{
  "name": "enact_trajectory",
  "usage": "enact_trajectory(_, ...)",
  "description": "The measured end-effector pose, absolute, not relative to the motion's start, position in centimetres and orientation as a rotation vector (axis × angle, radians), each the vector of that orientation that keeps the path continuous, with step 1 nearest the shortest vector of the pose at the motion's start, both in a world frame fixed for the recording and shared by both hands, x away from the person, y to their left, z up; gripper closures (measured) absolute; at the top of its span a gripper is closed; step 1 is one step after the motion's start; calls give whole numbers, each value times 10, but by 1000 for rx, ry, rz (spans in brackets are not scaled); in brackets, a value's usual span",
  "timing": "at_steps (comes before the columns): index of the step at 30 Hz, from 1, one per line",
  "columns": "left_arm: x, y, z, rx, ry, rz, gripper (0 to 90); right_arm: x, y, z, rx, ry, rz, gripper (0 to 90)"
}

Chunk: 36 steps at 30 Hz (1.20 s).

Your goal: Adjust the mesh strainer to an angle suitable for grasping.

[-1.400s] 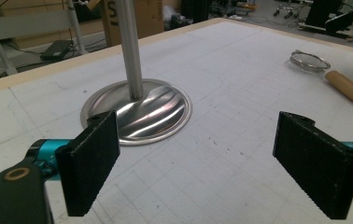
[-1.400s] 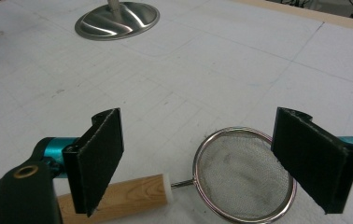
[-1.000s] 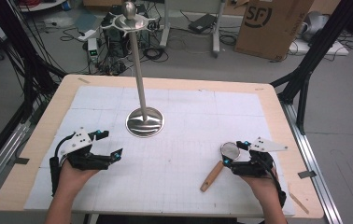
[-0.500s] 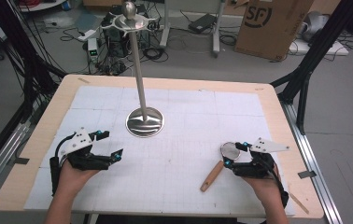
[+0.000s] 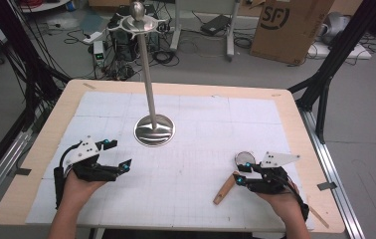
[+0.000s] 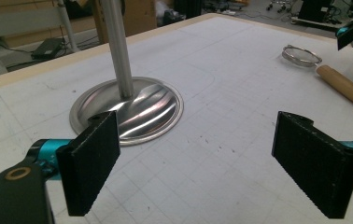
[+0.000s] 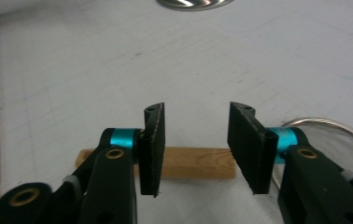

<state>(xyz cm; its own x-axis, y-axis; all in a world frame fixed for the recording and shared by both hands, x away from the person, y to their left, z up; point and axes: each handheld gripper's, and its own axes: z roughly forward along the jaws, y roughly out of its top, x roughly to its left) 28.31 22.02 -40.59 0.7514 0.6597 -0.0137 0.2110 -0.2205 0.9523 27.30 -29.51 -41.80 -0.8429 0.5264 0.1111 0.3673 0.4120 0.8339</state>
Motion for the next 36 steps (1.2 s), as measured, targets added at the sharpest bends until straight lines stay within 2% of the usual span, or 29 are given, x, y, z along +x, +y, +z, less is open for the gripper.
enact_trajectory(7, 284, 221, -406, 1784, 688, 482, 159, 270, -288, -421, 715, 2618, 1368, 784)
enact_trajectory(15, 284, 223, -406, 1780, 692, 485, 159, 268, -282, -426, 667, 2697, 1322, 889)
enact_trajectory(29, 284, 227, -405, 1762, 702, 493, 159, 256, -263, -430, 612, 2773, 1264, 892)
enact_trajectory(36, 284, 229, -405, 1759, 707, 491, 159, 261, -252, -432, 609, 2790, 1231, 893)
